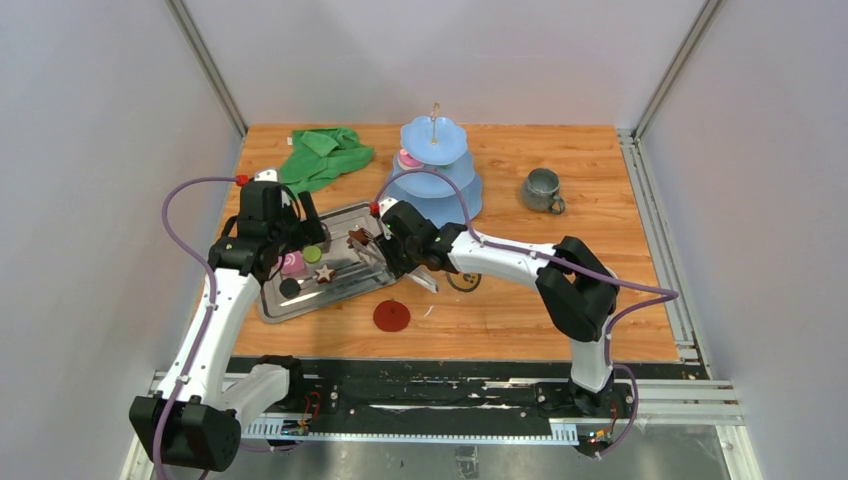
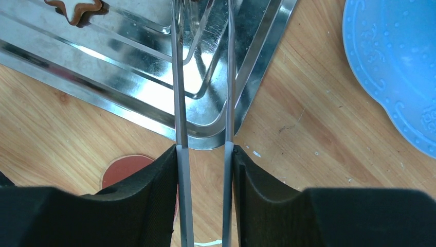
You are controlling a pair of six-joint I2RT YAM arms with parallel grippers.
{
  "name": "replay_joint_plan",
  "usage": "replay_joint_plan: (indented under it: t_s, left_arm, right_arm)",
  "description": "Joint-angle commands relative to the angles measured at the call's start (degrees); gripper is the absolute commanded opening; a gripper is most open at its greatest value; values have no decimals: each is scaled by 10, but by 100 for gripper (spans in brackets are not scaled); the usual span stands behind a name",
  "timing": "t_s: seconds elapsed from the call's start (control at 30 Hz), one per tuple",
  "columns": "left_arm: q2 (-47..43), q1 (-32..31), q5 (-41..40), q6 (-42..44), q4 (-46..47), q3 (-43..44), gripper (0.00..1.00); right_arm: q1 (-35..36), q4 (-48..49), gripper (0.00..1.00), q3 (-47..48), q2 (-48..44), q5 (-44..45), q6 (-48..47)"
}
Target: Serve the afternoon tea
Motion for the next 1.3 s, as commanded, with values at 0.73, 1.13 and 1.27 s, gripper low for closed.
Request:
replay_joint_plan:
  t_s: [0.73, 1.13, 1.27]
  left_arm:
    - [-5, 4, 2, 0, 1, 3, 96]
    - [6, 4, 19, -5, 16, -1, 96]
    - [8, 4, 24, -7, 22, -2, 96]
  right_arm:
    - [-36, -37, 1, -110, -219, -20, 4]
    - [-135, -101, 1, -209, -397, 5, 6]
    - [-160, -101, 1, -199, -425, 17, -1]
